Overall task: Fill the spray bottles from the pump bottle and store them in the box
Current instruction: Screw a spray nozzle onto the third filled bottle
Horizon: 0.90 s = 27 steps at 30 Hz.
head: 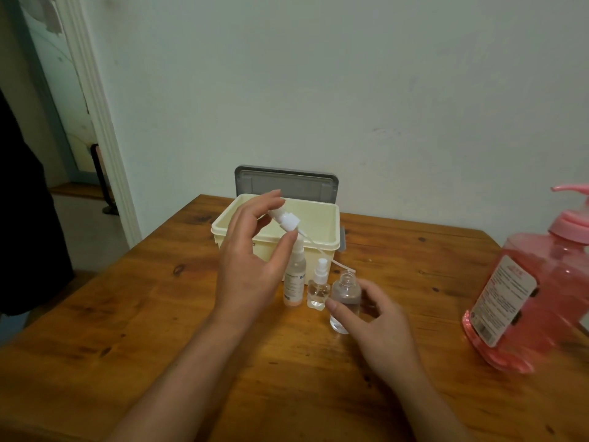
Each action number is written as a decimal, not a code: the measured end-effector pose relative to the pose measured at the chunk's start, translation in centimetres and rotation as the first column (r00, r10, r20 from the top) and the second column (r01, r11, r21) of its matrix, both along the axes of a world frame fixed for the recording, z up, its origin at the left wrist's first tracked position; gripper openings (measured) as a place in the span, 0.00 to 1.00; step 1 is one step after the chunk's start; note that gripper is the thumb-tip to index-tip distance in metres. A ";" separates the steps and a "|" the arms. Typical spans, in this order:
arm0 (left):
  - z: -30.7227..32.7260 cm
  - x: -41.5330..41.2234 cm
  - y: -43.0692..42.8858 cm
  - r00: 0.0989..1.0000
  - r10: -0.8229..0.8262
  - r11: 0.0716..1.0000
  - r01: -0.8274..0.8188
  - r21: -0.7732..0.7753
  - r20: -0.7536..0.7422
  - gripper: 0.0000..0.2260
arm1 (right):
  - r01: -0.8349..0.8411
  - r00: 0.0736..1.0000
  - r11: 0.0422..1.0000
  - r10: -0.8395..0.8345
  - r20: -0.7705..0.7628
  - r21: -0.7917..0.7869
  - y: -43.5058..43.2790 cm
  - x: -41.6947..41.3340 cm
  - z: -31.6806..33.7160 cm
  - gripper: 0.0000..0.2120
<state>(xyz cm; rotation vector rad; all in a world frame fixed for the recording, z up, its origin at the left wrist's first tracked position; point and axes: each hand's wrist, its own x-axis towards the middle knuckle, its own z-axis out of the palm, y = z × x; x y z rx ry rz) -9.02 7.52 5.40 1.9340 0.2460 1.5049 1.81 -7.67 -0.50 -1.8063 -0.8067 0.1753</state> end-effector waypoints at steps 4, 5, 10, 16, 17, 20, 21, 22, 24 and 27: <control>0.3 0.0 0.3 1.000 0.022 0.999 -0.022 0.049 -0.004 0.18 | 0.017 1.000 1.000 -0.016 0.003 -0.021 0.0 0.2 -0.1 0.19; 0.3 0.0 0.4 1.000 0.027 0.998 -0.026 0.059 -0.008 0.18 | 0.021 1.000 0.999 -0.021 0.002 -0.023 0.0 0.2 -0.1 0.19; 0.2 0.0 0.4 0.998 0.048 0.992 -0.043 0.120 -0.037 0.18 | 0.031 0.999 0.999 -0.030 0.010 -0.040 0.0 0.2 -0.2 0.20; 0.2 0.7 0.2 0.996 0.042 0.979 -0.026 0.204 -0.075 0.18 | 0.020 1.000 0.998 -0.019 0.006 -0.055 0.0 0.1 0.0 0.18; 0.2 0.8 0.2 0.996 0.046 0.974 -0.028 0.225 -0.078 0.18 | 0.019 1.000 0.998 -0.018 0.006 -0.061 0.0 0.1 0.0 0.18; 0.5 0.9 0.2 0.994 0.058 0.963 -0.030 0.268 -0.096 0.18 | 0.019 1.000 0.997 -0.019 0.002 -0.074 0.1 0.0 0.0 0.19; 0.6 0.9 0.1 0.993 0.052 0.960 -0.021 0.278 -0.106 0.17 | 0.019 1.000 0.997 -0.019 0.002 -0.071 0.1 0.1 -0.1 0.19; 0.6 1.0 0.1 0.992 0.040 0.956 -0.003 0.292 -0.120 0.17 | 0.017 1.000 0.998 -0.017 0.004 -0.066 0.1 0.1 -0.2 0.18; 0.6 1.1 -0.2 0.987 0.002 0.945 0.050 0.323 -0.159 0.17 | 0.012 1.000 0.999 -0.012 0.002 -0.051 0.2 0.0 -0.3 0.18; 0.4 1.4 -0.9 0.969 -0.059 0.930 0.140 0.339 -0.239 0.20 | 0.004 1.000 0.999 -0.004 0.001 -0.034 0.2 0.0 -0.4 0.17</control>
